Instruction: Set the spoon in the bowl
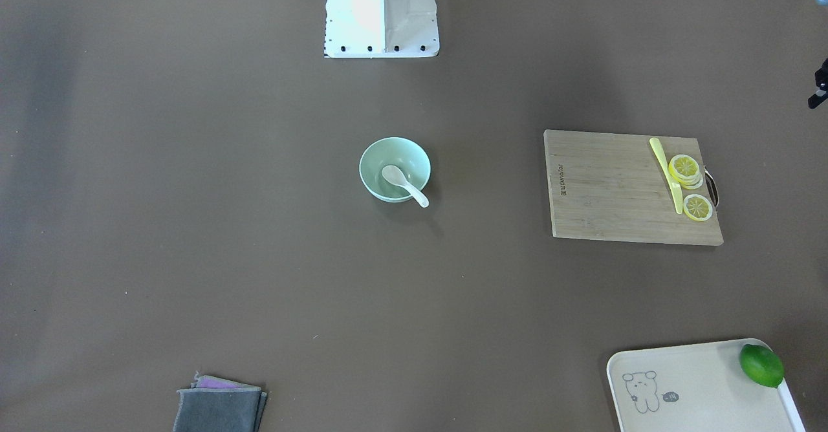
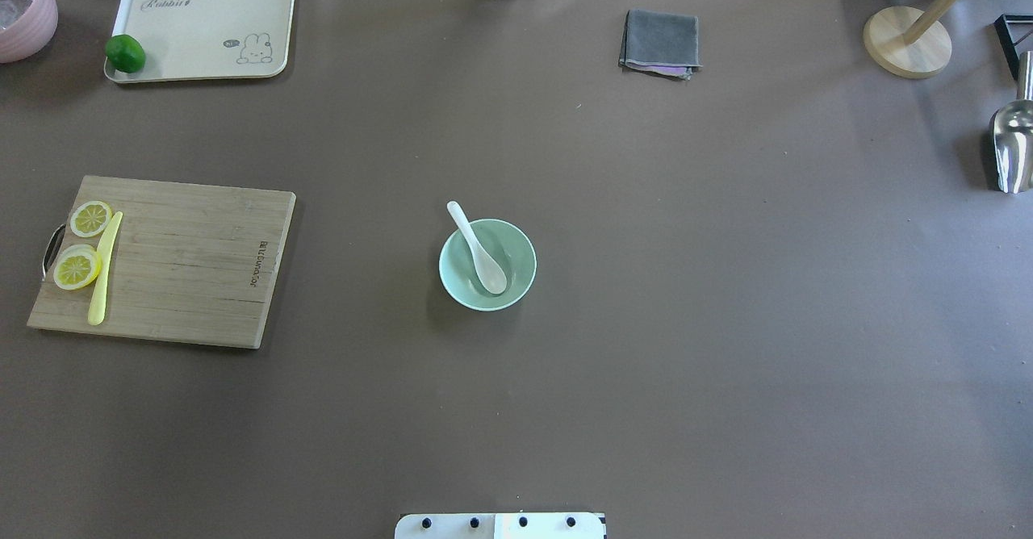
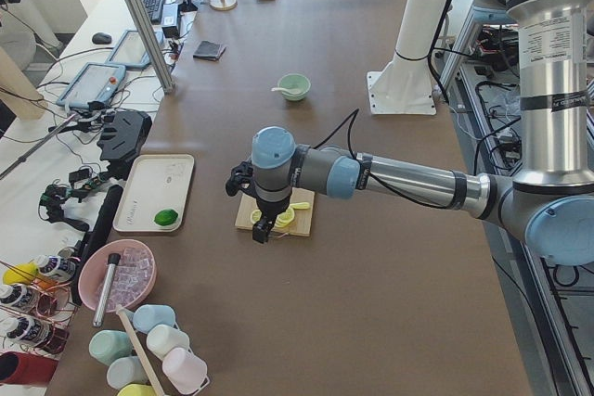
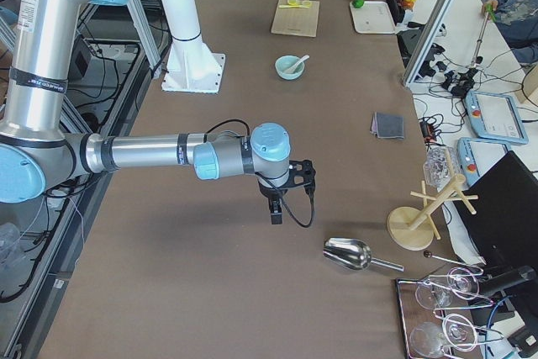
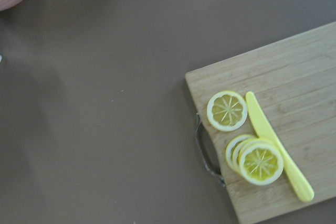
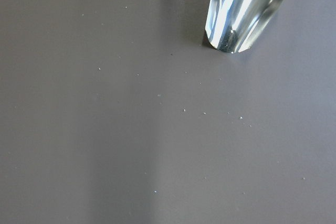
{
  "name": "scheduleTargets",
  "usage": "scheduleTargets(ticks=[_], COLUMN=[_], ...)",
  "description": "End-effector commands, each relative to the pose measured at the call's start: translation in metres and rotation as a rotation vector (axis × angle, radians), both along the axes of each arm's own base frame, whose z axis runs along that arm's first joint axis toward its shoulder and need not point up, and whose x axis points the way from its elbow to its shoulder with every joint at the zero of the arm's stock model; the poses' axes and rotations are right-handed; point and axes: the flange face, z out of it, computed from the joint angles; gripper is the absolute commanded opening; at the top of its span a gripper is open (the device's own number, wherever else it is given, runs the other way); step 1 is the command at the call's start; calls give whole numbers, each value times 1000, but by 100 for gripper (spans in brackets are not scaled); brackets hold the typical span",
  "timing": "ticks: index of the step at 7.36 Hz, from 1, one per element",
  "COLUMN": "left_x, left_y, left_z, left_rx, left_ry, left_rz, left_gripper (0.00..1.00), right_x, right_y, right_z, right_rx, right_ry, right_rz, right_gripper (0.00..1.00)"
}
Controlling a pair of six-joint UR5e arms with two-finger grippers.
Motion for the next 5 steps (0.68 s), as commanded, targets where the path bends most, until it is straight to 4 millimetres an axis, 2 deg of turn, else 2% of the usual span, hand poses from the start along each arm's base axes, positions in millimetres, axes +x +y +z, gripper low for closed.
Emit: scheduleTargets(ticks=[1, 3, 4, 5], left_x=[-9, -9, -10, -19], left_y=[14, 14, 9, 6], left_z=[16, 21, 18, 19], left_rx=[-15, -24, -13, -14], left_ry=[-4, -5, 0, -3], left_rz=[-5, -12, -13, -36], left_gripper=[98, 98, 98, 98], right_x=[22, 23, 23, 23], right_y=[22, 16, 21, 15], right_z=[13, 11, 16, 8], right_rx=[28, 39, 25, 38], right_ry=[-33, -27, -33, -32], right_rz=[-19, -18, -15, -10], right_gripper=[100, 100, 100, 100])
